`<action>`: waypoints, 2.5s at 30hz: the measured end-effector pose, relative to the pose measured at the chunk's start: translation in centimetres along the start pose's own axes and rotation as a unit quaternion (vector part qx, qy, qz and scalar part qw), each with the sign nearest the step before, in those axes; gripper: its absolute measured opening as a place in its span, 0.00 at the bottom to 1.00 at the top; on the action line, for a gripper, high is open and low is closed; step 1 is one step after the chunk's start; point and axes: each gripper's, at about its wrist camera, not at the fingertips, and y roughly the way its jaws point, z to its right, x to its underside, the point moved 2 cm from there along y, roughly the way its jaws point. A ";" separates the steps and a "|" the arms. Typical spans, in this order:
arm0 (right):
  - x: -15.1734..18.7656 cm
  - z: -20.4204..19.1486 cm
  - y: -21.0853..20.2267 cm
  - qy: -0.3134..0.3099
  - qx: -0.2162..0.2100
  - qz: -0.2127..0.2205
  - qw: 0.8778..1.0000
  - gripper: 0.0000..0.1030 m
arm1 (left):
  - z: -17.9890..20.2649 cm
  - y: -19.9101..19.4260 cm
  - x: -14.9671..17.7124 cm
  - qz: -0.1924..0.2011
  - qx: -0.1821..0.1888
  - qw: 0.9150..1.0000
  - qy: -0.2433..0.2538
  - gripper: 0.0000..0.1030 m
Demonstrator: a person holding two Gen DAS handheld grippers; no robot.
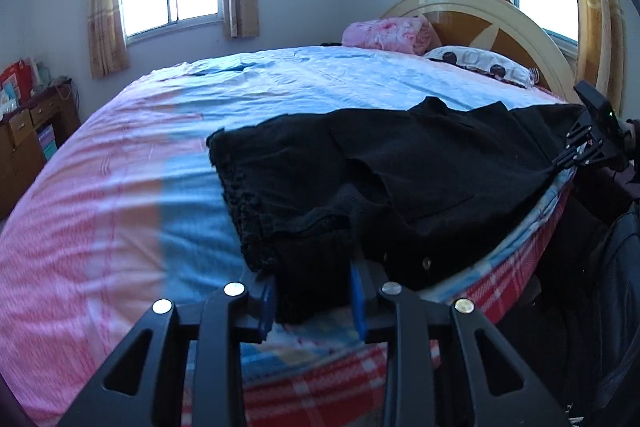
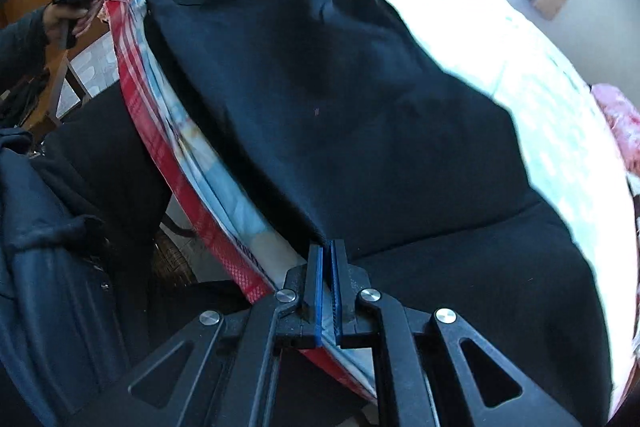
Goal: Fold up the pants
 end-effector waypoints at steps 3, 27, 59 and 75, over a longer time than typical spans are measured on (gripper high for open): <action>0.3 0.0 0.5 0.006 -0.007 -0.003 1.000 0.04 | -0.2 0.3 0.4 0.001 -0.004 1.000 -0.017 0.34; -2.4 2.6 -1.7 0.099 -0.042 0.060 0.992 0.48 | -0.2 -1.2 -5.3 0.057 -0.066 0.994 -0.060 0.87; 28.5 23.5 -17.4 0.698 0.011 0.284 0.658 0.49 | 28.5 18.5 -11.1 -0.105 0.135 0.984 0.054 0.86; 22.6 26.3 -22.6 0.553 0.066 0.351 0.753 0.05 | 29.2 18.1 -10.2 -0.095 0.114 0.986 0.069 0.93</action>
